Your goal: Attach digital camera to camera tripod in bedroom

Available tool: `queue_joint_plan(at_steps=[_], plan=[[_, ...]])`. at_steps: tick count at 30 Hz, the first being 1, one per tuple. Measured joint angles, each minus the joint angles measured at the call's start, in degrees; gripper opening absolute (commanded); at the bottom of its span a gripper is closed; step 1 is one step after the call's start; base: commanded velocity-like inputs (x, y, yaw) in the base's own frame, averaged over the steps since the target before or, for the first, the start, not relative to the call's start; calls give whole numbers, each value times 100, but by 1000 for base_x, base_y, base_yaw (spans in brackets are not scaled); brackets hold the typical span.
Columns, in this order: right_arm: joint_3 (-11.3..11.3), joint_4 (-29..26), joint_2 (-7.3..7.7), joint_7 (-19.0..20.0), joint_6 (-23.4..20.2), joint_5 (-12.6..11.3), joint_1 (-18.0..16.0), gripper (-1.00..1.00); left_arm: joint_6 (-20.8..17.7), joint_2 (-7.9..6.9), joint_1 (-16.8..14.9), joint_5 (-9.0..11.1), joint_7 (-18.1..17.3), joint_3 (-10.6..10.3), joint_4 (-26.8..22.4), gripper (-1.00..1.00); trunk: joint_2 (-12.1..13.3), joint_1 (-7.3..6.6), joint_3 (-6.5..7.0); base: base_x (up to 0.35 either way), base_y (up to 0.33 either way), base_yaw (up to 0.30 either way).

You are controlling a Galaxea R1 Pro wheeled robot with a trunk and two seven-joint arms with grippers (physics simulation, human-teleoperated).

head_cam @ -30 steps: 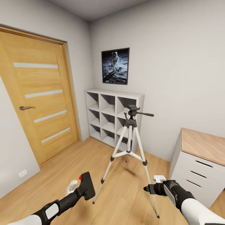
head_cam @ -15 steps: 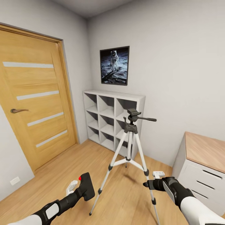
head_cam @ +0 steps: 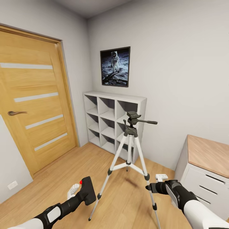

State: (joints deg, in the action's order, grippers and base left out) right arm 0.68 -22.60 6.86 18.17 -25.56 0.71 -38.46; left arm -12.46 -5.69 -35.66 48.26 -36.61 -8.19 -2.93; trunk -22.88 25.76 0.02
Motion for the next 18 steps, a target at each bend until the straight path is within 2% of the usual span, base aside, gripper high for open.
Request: queue_joint_plan(at_steps=[4,12,18], plan=[[0,1,4,4,3,-1,-1,100,0,-7,1,-1,1,-5,9,-100,0,0,0,33,-118,0],[2,15,-13,-29,1,1,-1,100,-1,-8,-1,3,1,-2,1,-100,0,1,0,4,-16,0],[5,0,-20,-53,-5,14,-1,100,-8,-16,0,3,12,-1,4,-100,0,0,0,69,-197,0]])
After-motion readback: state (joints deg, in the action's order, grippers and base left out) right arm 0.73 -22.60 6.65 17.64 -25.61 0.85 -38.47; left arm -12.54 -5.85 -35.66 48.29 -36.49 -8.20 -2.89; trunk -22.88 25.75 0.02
